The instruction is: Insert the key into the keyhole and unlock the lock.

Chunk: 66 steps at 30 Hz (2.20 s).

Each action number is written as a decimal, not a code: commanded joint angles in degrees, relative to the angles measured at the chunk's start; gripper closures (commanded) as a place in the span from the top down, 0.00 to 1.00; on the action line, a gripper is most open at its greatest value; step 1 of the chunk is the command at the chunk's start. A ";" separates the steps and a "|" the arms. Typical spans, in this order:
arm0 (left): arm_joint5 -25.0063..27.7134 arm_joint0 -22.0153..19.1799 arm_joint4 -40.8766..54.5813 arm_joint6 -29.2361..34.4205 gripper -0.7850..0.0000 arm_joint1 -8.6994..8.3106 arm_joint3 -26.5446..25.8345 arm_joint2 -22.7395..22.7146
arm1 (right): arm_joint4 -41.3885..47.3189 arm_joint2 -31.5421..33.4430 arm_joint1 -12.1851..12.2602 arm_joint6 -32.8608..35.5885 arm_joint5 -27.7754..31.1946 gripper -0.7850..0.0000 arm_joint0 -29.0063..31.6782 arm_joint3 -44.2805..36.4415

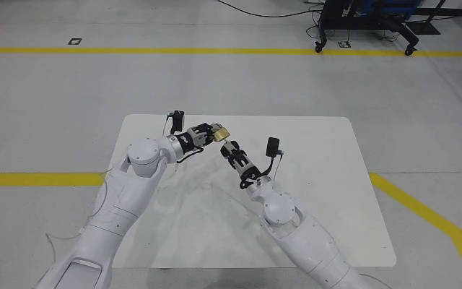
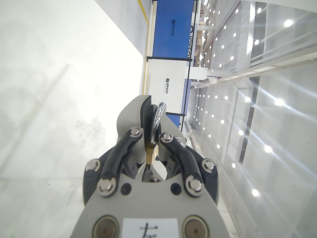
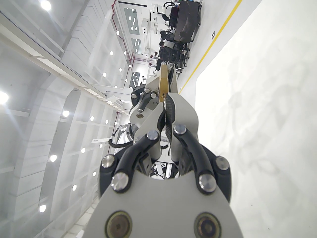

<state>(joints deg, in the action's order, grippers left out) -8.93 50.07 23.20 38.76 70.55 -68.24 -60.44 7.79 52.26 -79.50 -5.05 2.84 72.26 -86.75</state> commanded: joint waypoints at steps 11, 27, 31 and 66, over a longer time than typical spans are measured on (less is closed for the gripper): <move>-0.17 0.37 -0.70 0.52 0.00 0.07 -0.45 -0.36 | -0.73 0.41 -0.81 0.52 -0.67 0.00 -0.46 0.28; -0.80 0.58 -0.49 0.56 0.00 0.31 -0.51 -0.77 | -1.59 1.43 -1.65 1.07 -0.16 0.43 -0.12 0.36; -0.95 0.63 -0.19 0.24 0.00 0.37 -0.43 -1.04 | -2.19 2.02 -1.67 1.34 -0.29 0.45 0.55 -0.29; -15.77 -1.58 19.20 13.91 0.00 1.86 7.28 -1.20 | -9.40 6.08 -0.80 5.75 3.11 0.00 7.60 -8.43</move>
<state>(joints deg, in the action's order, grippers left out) -24.67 48.60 42.41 52.48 72.38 -61.09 -61.75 -1.53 58.47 -80.22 1.16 6.14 80.05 -95.55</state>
